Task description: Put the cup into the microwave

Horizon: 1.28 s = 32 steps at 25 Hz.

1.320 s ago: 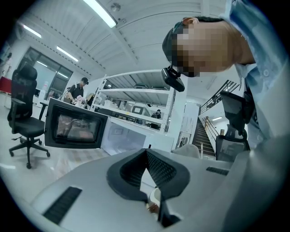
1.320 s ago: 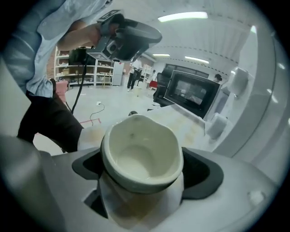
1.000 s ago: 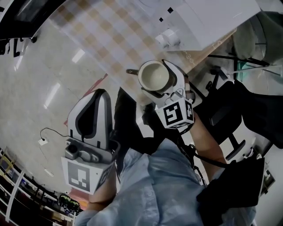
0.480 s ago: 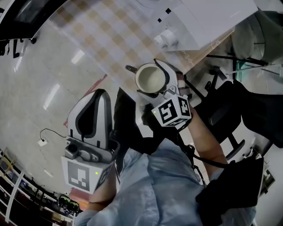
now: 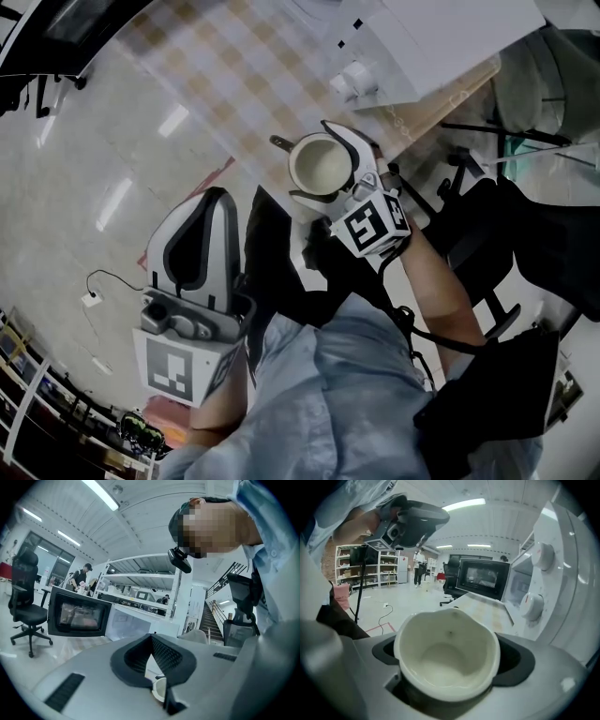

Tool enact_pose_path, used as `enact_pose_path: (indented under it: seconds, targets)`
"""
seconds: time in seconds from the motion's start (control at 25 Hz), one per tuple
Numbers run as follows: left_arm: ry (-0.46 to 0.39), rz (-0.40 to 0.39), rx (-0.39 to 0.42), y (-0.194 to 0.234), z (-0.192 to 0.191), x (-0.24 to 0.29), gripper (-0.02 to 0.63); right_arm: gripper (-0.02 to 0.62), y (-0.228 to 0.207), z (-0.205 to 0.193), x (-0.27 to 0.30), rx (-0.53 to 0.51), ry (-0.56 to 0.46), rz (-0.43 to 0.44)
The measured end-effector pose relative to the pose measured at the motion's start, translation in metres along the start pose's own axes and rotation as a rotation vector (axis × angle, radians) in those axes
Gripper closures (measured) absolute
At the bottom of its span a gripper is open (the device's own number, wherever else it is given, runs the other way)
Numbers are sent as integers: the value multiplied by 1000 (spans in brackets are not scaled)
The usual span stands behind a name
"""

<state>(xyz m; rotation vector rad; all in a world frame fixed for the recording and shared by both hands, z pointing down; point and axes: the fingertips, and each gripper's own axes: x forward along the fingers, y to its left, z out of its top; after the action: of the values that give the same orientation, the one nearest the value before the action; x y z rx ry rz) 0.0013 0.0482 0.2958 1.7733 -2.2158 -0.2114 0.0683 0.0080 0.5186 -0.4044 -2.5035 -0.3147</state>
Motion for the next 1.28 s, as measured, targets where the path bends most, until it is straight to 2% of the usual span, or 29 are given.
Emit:
enact_pose_path:
  seconds: [0.12, 0.44, 0.68, 1.08, 1.28]
  targets:
    - [17, 0, 37, -4, -3, -8, 601, 52, -3, 3, 1, 47, -18, -30]
    - [-44, 51, 131, 4, 9, -20, 601, 52, -7, 6, 5, 115, -40, -107]
    - [-43, -33, 132, 28, 15, -4, 601, 52, -22, 26, 6, 177, -50, -190]
    - [42, -134, 118, 64, 22, 0, 601, 52, -29, 60, 42, 227, -10, -227]
    - [80, -170, 154, 91, 29, 7, 601, 52, -42, 80, 65, 264, -3, -264]
